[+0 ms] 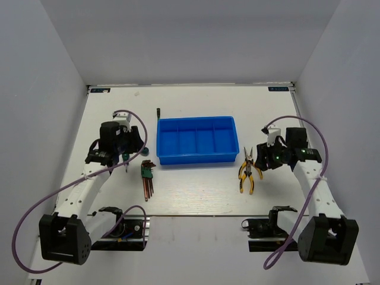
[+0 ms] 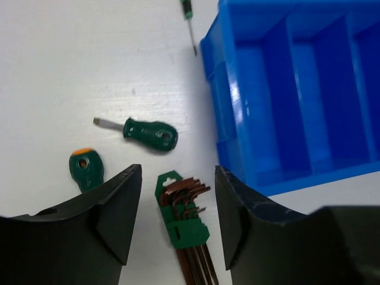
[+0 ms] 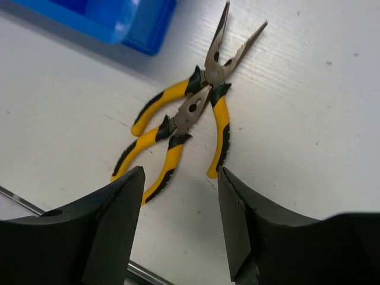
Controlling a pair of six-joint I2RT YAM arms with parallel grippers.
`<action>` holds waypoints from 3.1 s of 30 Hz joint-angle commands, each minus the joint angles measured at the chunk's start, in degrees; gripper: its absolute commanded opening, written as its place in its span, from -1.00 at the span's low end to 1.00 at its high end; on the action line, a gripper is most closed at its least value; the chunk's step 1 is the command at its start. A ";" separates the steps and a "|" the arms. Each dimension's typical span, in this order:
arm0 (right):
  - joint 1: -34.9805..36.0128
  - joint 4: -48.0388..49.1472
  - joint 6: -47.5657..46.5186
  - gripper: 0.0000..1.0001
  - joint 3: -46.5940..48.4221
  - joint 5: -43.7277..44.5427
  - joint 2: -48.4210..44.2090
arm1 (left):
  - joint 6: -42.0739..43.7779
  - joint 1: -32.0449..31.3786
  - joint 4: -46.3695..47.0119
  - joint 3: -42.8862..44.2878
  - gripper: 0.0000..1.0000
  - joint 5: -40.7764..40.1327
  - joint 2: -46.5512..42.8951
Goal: Sort the tools into containers
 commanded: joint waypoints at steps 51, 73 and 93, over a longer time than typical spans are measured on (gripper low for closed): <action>3.56 0.11 -13.02 -1.00 12.85 8.14 12.11 | 1.58 -1.00 -1.58 0.52 0.20 2.49 -1.39; 31.59 -5.27 0.41 -1.00 51.18 7.24 39.25 | 2.11 -1.00 1.58 -1.15 0.14 4.86 -4.11; 51.98 -3.87 6.92 -1.00 68.07 33.79 59.13 | 2.64 -1.00 2.20 -1.15 0.23 5.47 -5.96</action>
